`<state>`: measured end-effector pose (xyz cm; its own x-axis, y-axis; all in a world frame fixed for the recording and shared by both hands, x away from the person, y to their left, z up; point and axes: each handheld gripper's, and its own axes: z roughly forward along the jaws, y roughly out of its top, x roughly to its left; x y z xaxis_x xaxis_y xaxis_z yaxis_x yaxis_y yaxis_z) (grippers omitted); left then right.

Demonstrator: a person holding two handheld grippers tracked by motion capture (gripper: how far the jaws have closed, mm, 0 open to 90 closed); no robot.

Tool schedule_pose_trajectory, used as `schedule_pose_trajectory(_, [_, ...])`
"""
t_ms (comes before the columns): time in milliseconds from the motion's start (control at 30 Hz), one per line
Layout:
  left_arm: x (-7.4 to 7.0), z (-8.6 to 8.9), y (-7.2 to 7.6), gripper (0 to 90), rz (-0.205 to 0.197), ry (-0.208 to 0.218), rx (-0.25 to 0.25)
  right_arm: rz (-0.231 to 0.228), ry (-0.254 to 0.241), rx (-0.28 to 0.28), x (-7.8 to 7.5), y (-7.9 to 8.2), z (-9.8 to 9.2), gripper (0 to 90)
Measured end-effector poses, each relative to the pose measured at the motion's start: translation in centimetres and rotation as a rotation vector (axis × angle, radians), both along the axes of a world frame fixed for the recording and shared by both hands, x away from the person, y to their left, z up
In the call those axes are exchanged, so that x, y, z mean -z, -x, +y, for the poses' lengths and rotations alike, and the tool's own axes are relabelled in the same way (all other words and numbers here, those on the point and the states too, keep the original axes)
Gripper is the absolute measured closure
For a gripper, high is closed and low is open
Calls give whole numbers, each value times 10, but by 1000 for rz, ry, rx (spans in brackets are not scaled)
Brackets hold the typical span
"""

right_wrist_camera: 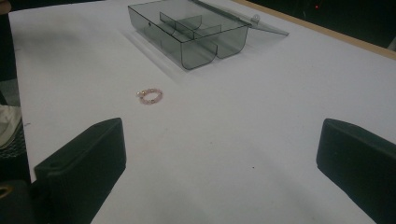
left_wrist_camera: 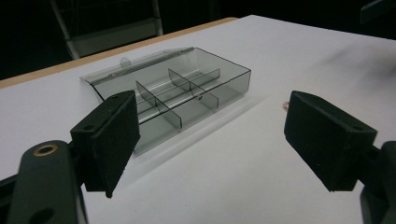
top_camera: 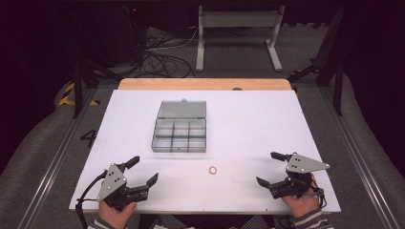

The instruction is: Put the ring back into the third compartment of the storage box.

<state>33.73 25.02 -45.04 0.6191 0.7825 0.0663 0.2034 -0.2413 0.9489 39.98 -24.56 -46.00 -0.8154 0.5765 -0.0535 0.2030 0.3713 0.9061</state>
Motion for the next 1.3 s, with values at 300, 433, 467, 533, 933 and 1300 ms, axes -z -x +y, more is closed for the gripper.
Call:
schedule_pose_trajectory(300, [0, 0, 1, 191, -16, -31, -8, -1, 2, -11, 1, 0, 2, 25])
schedule_pose_trajectory(433, [0, 0, 1, 193, -17, -32, -11, 0, 5, -12, 1, 0, 2, 25])
schedule_pose_trajectory(467, [0, 0, 1, 194, -20, -39, -13, -3, 5, -15, 1, 0, 3, 26])
schedule_pose_trajectory(533, [0, -1, 1, 200, -22, -45, -18, -3, 9, -14, 1, 0, 3, 26])
schedule_pose_trajectory(933, [-3, 0, -1, 201, -4, -29, -7, 1, 14, -24, 2, 0, 5, 32])
schedule_pose_trajectory(1300, [-10, -9, -7, 201, 21, -22, 8, 7, 17, -30, 2, 0, 6, 33])
